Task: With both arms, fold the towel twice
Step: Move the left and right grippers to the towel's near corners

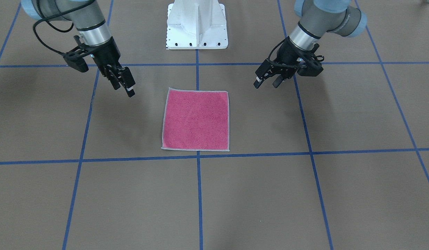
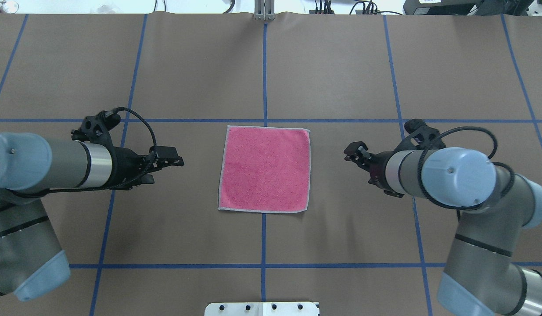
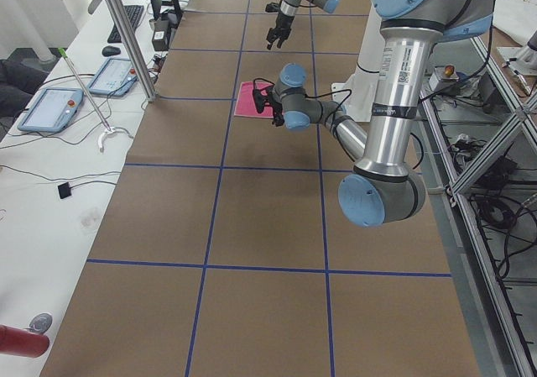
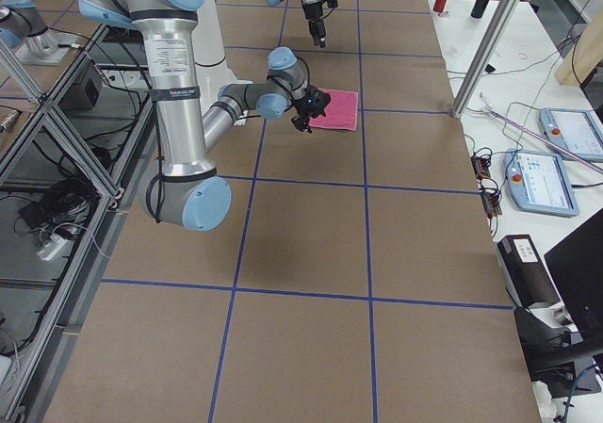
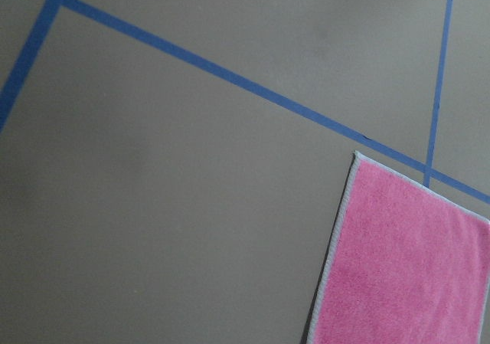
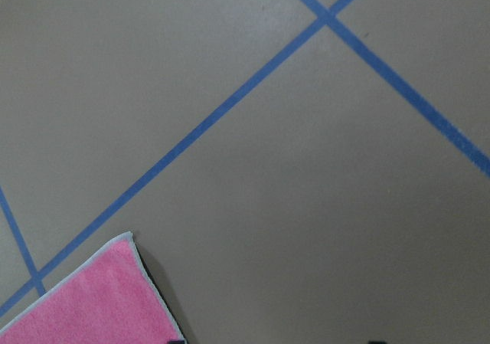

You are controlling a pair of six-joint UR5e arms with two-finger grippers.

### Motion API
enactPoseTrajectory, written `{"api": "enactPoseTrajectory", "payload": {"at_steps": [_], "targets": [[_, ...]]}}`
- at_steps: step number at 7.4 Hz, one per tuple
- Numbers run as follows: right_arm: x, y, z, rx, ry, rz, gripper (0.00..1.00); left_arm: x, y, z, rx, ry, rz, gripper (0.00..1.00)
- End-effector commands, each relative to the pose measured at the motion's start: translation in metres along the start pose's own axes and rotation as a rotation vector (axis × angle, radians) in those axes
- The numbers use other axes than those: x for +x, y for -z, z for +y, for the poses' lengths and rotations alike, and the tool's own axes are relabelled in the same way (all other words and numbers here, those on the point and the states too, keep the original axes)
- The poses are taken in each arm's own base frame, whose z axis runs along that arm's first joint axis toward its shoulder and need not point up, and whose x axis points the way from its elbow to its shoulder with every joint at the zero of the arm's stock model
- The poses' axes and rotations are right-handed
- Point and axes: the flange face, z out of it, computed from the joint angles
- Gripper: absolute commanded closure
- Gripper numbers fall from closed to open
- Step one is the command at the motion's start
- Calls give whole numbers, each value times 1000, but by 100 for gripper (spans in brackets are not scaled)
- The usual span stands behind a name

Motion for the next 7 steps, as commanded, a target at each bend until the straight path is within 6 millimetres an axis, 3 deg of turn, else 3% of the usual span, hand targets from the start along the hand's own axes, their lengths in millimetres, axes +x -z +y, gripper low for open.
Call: {"api": "enactPoseTrajectory", "payload": {"at_steps": [1,3,6,7], "targets": [[-19,-23,50,-25,-99,-6,26,19,-38,38,11,28,11,0],[-38,-41,87,-38,-163,-15,27,28,-52,52,-10,35,13,0],[-15,-53,124,-57,-128,25,36,27,-54,57,4,31,16,0],[-10,-59,127,-53,-122,36,40,27,-54,57,4,31,16,0]]}}
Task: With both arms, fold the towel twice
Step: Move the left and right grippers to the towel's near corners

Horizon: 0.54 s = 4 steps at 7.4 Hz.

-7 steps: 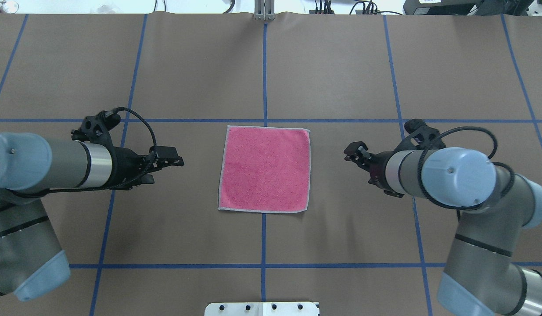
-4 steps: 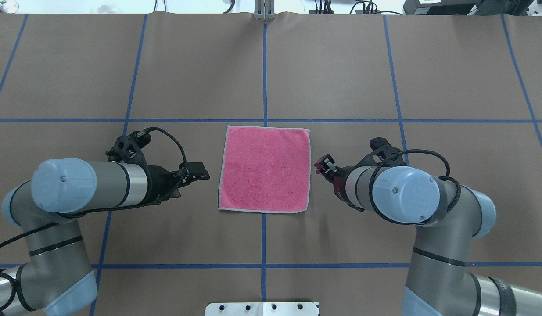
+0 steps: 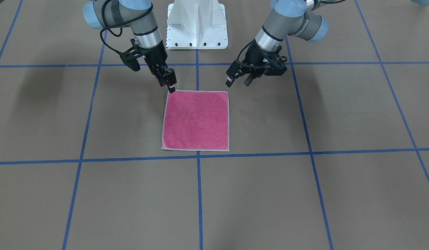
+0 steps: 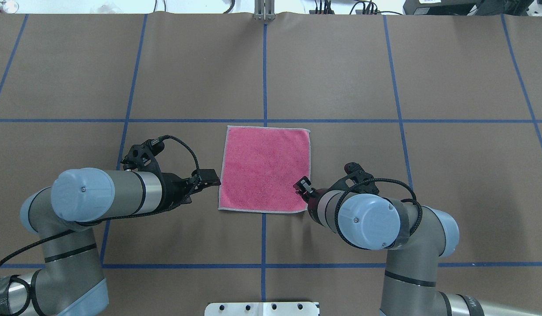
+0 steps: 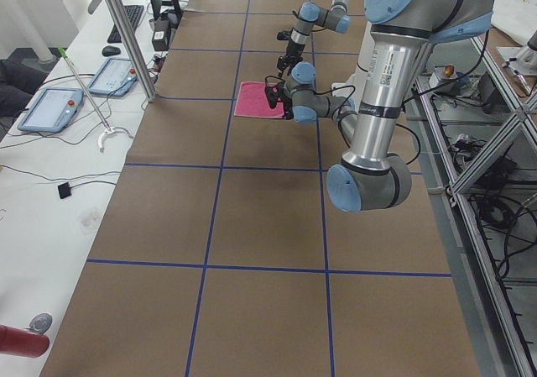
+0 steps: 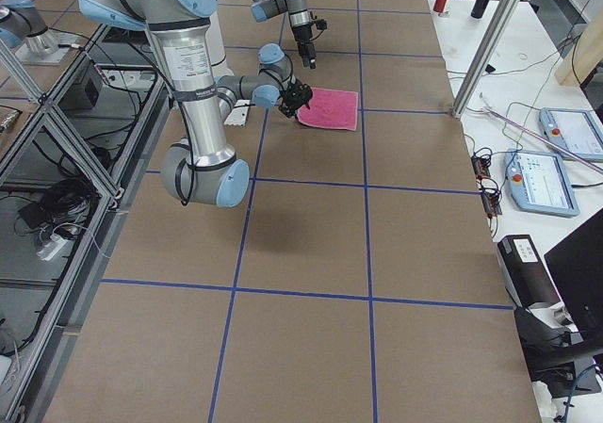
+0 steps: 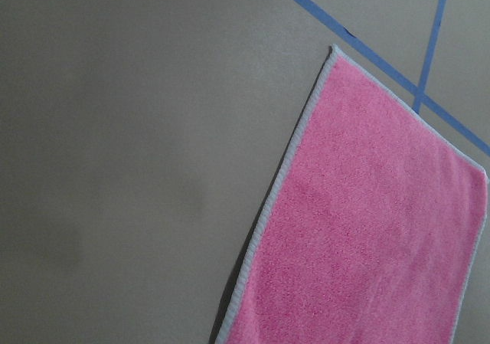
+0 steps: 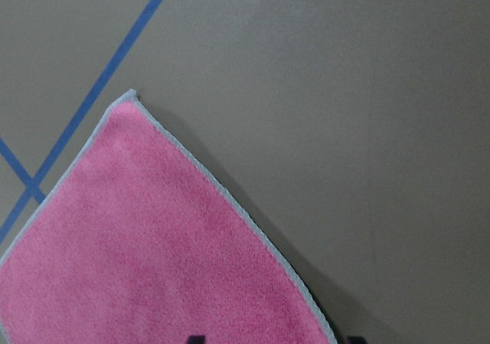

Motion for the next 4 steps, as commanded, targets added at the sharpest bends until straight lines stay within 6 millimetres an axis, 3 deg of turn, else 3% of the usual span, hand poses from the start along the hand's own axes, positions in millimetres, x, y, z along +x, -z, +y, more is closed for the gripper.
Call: {"api": "enactPoseTrajectory", "payload": {"at_steps": [1,4], "targets": [[8,-9,10,11,8,9,53,-1,-1,2,2,-1,-1,0],[10,-14,11,17,10,14,68,-4,-1,1,5,-2,-5,0]]}}
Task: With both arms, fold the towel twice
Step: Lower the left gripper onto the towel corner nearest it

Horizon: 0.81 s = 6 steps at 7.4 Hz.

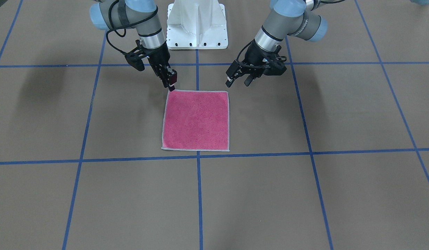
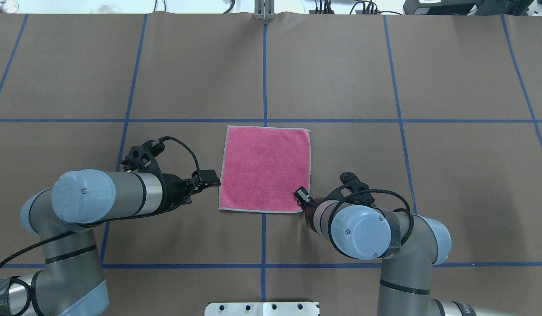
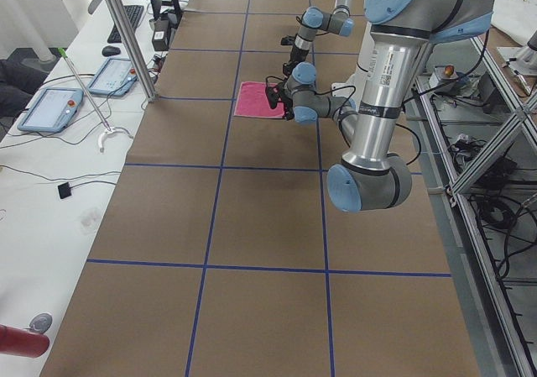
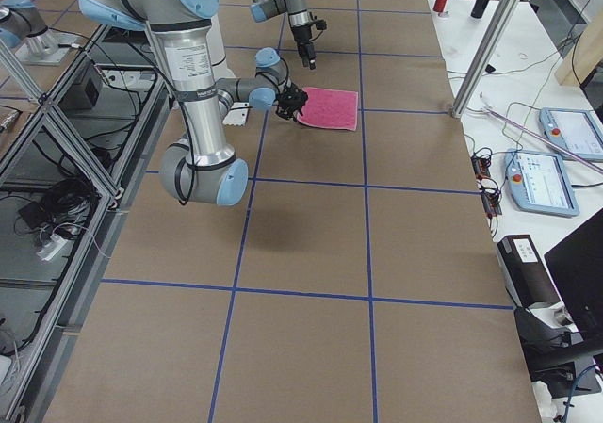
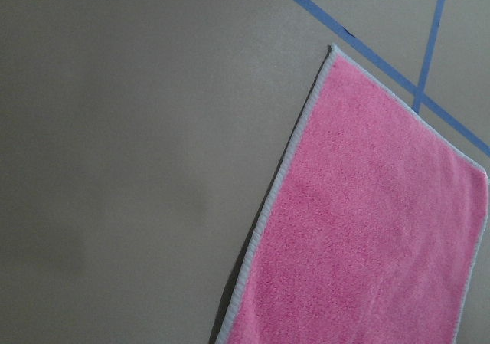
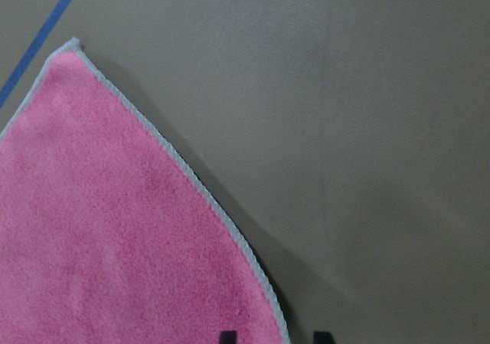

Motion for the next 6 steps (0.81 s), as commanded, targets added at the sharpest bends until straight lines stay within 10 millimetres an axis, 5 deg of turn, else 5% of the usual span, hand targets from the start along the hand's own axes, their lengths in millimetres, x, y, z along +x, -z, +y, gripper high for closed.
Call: {"api": "enactPoseTrajectory", "payload": {"at_steps": [1,5,6], "targets": [[0,-1,0,1,2,1,68,-2,0,0,1,-2,-3,0],[4,-7,1,6,6,10,68,-3,0,0,1,-3,-5,0],[0,-5,2,3,3,3,84,-3,-1,-1,2,-5,-6,0]]}}
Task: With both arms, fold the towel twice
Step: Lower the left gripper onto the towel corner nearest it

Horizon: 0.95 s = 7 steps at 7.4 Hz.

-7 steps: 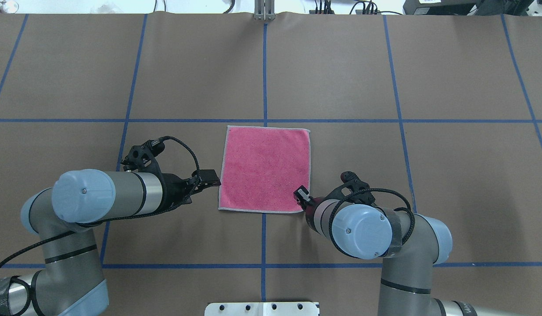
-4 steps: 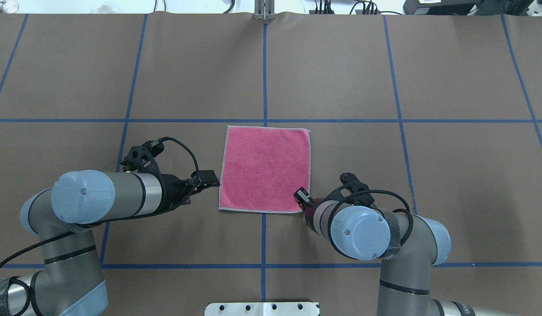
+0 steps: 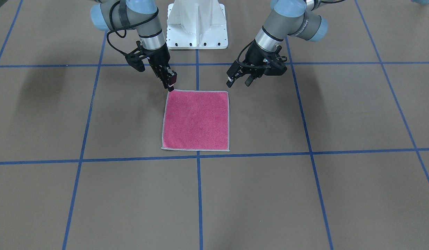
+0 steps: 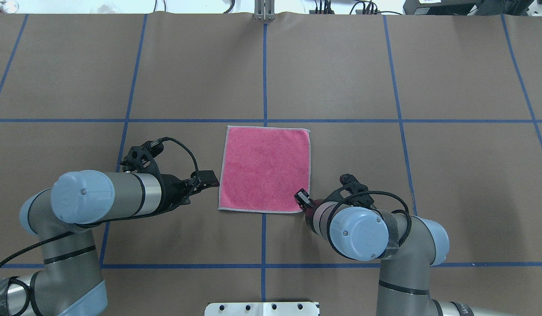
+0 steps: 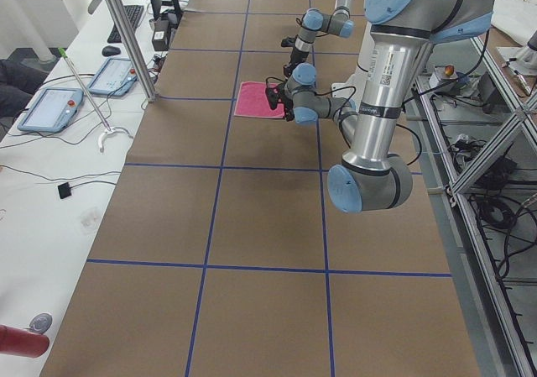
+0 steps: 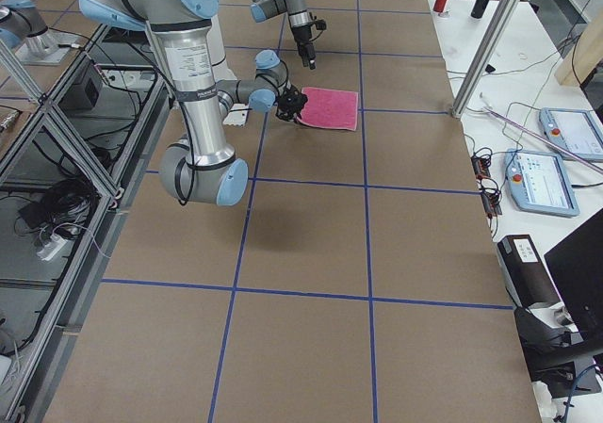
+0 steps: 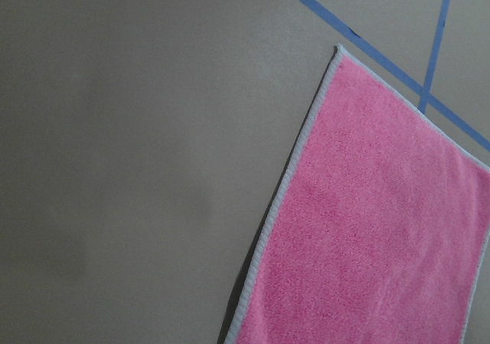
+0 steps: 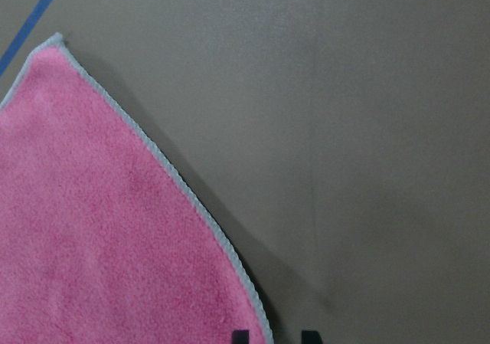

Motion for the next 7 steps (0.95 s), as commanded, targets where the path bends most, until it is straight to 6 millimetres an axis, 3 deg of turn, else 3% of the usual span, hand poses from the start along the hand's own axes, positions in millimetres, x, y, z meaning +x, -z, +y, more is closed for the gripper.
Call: {"api": "enactPoseTrajectory", "payload": {"at_steps": [1,3,5,7], "targets": [[-5,2,2,1,-5,-12,97,-2,0,0,1,-2,-3,0],[-5,2,1,9,-7,-19,100,-4,-2,0,1,-2,-9,0],[-6,2,-2,18,-8,-26,100,-5,-19,5,-7,0,-28,0],[-7,3,-3,20,-9,-28,100,3,-27,9,-2,-2,-21,10]]}}
